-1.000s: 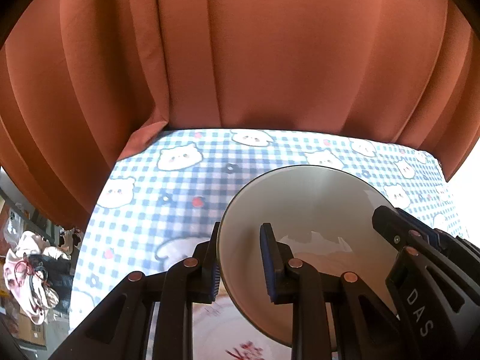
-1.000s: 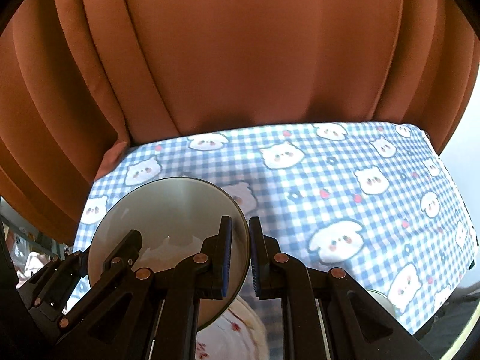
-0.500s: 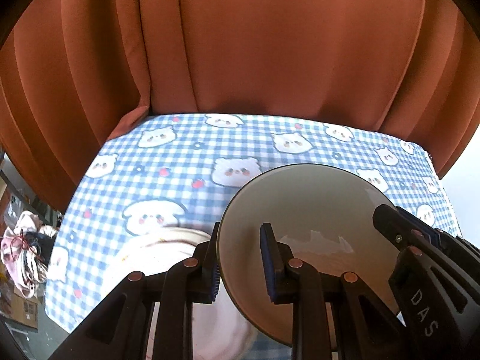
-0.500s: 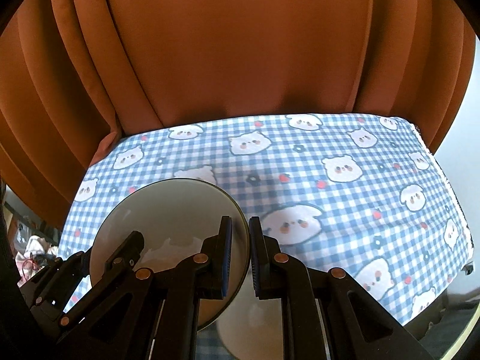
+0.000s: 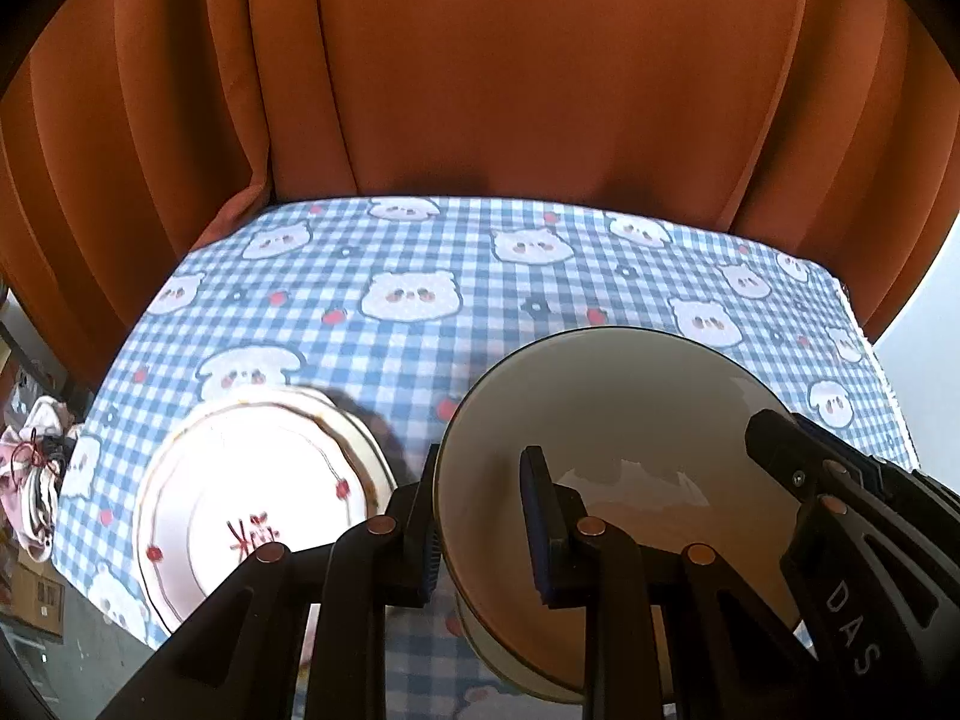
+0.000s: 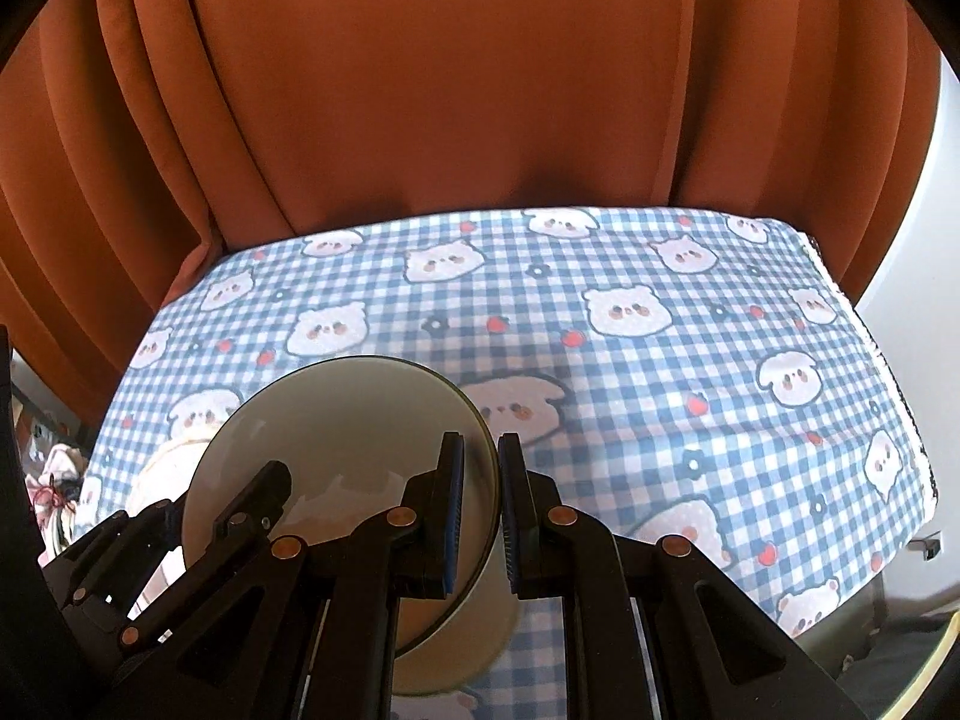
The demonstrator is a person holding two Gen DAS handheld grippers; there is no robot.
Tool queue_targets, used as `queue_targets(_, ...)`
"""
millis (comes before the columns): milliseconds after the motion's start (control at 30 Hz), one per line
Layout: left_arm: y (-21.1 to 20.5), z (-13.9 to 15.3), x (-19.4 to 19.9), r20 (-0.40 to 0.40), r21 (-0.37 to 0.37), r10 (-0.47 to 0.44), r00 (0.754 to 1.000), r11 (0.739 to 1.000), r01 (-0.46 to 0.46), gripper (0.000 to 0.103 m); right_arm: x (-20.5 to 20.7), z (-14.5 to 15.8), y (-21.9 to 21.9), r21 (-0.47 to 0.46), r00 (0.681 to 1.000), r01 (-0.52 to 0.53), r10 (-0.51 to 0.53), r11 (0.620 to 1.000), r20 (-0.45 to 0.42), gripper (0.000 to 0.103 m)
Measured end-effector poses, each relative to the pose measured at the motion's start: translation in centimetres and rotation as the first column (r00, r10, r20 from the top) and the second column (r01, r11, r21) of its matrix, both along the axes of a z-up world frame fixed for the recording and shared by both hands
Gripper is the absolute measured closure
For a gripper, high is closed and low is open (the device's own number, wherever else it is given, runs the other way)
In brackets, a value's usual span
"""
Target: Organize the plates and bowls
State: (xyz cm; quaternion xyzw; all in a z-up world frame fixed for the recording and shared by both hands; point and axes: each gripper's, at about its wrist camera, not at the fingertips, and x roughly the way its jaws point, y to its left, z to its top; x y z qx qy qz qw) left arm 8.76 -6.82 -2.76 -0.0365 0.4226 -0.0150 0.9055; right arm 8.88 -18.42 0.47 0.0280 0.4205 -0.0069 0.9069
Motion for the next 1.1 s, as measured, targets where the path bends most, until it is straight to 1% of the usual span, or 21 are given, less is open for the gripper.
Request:
queue_targets(133,-0.6,-1.2,-0.5,-0.027,0.000,0.013,1.000,1.000,-0.013,0.082,-0.3,-1.3,-0.9,0.007,0.999,-0.019,0.019,1.000,-0.031,0.088)
queue_targets(333,-0.7,-2.7,-0.6,-0.064,0.008,0.033,0.997,0.999,-0.033,0.082,-0.2,-2.9,-1.1,0.010,0.996,-0.049,0.049,0.999,-0.069,0.088)
queue_targets(733,-0.3,-4.7,-0.4,-0.118,0.017,0.068,0.991,0.998,-0.067,0.082,0.5,-4.6,-0.3,-0.021,0.989,-0.103,0.100,0.994,-0.107,0.088)
queue_targets(867,-0.3,-5.4,-0.5,-0.138,0.017,0.073,0.988,0.997,-0.072,0.082,0.6,-5.1,0.0,-0.045,0.987,-0.122,0.116,0.991,-0.113,0.088)
queue_targets(1100,-0.8,-5.7,-0.9,-0.120,0.057,0.075,0.990,0.996,-0.069,0.082,0.6,-5.7,-0.1,-0.053,0.985,-0.133,0.126,0.990,-0.120,0.088)
